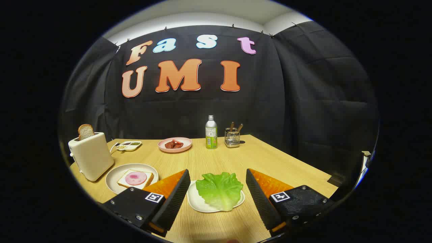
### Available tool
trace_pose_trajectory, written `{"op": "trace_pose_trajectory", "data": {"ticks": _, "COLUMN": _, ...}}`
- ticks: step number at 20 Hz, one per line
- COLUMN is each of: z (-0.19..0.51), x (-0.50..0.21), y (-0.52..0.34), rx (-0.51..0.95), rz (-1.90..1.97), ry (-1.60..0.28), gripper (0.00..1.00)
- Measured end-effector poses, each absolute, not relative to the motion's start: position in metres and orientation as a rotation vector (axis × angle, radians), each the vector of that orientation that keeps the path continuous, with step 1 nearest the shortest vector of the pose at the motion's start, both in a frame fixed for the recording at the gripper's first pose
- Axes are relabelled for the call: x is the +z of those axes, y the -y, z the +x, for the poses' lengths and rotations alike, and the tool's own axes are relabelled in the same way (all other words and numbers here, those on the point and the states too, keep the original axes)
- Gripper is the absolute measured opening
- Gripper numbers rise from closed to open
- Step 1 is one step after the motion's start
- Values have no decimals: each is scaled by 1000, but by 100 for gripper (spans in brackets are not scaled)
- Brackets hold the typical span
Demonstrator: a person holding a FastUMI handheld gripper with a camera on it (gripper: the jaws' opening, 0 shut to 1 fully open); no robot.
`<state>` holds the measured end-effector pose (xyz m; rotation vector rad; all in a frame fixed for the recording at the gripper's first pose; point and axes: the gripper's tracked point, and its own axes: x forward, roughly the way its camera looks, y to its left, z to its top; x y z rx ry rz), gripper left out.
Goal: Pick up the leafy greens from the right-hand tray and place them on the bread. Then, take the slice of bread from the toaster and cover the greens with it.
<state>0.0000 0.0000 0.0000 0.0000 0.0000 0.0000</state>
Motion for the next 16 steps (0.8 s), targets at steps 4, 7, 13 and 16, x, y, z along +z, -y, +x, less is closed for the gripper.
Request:
{"op": "trace_pose_trajectory", "data": {"ticks": 4, "z": 0, "x": 1, "y": 2, "rx": -7, "rz": 7, "ry": 1, "gripper": 99}}
{"op": "trace_pose_trajectory", "data": {"ticks": 7, "z": -1, "x": -2, "y": 4, "rx": -10, "rz": 11, "ry": -7, "gripper": 99}}
{"op": "trace_pose_trajectory", "data": {"ticks": 13, "z": -5, "x": 0, "y": 3, "rx": -12, "rz": 9, "ry": -5, "gripper": 99}}
{"op": "trace_pose_trajectory", "data": {"ticks": 16, "z": -7, "x": 0, "y": 2, "rx": -13, "rz": 7, "ry": -4, "gripper": 99}}
